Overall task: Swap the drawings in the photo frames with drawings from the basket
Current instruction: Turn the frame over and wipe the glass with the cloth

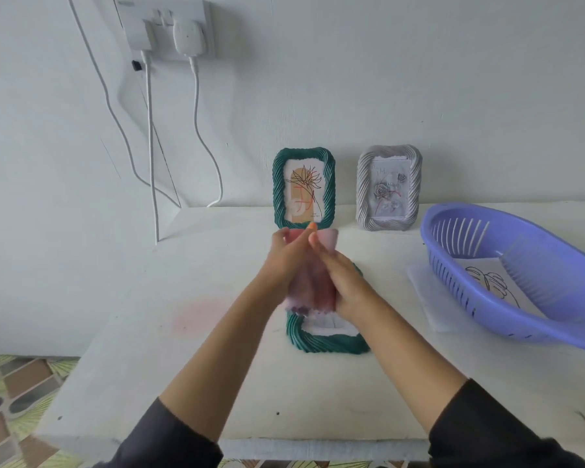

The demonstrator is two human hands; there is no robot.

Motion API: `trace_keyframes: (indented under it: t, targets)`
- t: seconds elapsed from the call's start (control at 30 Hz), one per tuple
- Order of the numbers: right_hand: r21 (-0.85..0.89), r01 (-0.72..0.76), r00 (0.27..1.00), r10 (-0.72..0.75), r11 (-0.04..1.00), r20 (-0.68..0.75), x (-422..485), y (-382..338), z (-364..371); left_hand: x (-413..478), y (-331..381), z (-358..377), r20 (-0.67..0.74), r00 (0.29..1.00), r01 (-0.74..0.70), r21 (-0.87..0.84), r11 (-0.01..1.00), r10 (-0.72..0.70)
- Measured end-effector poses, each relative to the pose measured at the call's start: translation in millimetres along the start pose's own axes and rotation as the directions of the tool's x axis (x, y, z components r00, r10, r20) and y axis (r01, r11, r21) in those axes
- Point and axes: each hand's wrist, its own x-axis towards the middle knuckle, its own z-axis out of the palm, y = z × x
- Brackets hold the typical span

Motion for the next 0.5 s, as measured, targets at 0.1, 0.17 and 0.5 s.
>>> trace_keyframes:
  t: [0.1,0.17,0.5]
  targets:
    - [0.192,-0.002,0.987,0.033,0.981,-0.155,3,-10,-13,4,0,10,-0.022,0.998,-0.064,-0.119,0.991,0.062]
    - [0.096,0.092,0.937,-0.054,0.991,-0.345,5,-20,-30,9,-16,4,-0.108,0.974,-0.181,0.169,0.969,0.200]
    - [-0.982,0.165,0.924,-0.333,-0.094,0.188,23,26,-79,29,-94,-6,0.064,0.947,-0.226,0.829,0.512,0.315]
